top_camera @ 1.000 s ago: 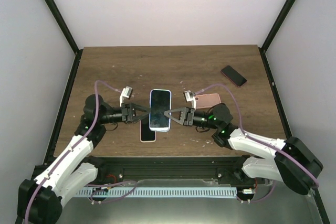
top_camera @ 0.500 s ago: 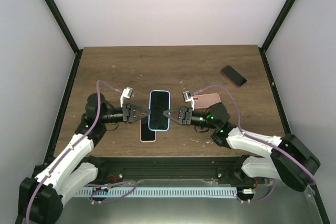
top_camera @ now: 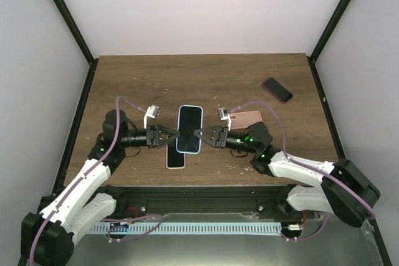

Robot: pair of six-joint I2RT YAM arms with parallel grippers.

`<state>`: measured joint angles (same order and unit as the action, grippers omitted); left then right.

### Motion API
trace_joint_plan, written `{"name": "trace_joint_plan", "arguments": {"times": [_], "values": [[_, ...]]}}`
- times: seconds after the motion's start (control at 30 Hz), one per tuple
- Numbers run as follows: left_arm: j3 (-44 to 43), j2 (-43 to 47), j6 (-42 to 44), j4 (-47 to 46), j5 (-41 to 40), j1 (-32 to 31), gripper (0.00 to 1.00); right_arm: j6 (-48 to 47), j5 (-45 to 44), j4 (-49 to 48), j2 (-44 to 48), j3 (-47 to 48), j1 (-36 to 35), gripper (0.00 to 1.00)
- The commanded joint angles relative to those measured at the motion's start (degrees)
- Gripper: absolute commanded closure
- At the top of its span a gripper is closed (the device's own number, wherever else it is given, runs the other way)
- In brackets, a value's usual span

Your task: Put the phone into the phone case

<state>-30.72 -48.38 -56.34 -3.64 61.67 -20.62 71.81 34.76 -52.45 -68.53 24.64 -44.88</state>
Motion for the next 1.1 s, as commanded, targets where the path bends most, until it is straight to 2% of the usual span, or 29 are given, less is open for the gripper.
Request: {"name": "trace_joint_plan", "arguments": {"times": [0.0,0.43,0.53,0.67,0.77,1.07], "values": [[0.3,1.2,-1.4,-0.2,0.7,-0.1,0.44,-0.8,-3.8,-4.4,2.4,2.8,-0.4,0.92],[2.5,1.1,-3.3,-0.5,3.0,-0.6,0.47,-0.1,-7.4,-4.2,1.3,2.9,-0.4,0.92],[2.8,0.8,-3.8,-1.2,2.9,-0.9,0.57,0.2,-7.4,-4.5,0.6,2.9,-0.4,0.92],[2.9,0.8,-3.7,-1.3,2.4,-1.1,0.85,0.8,-7.5,-5.2,0.2,1.9,-0.4,0.92],[2.3,0.5,-1.5,1.3,1.5,-1.0,0.98,1.0,-7.6,-5.3,0.2,1.3,-0.4,0.91],[-2.1,-1.4,8.2,15.2,-2.7,-1.1,1.00,-0.4,-7.1,-3.0,0.3,0.8,-0.4,0.91]]}}
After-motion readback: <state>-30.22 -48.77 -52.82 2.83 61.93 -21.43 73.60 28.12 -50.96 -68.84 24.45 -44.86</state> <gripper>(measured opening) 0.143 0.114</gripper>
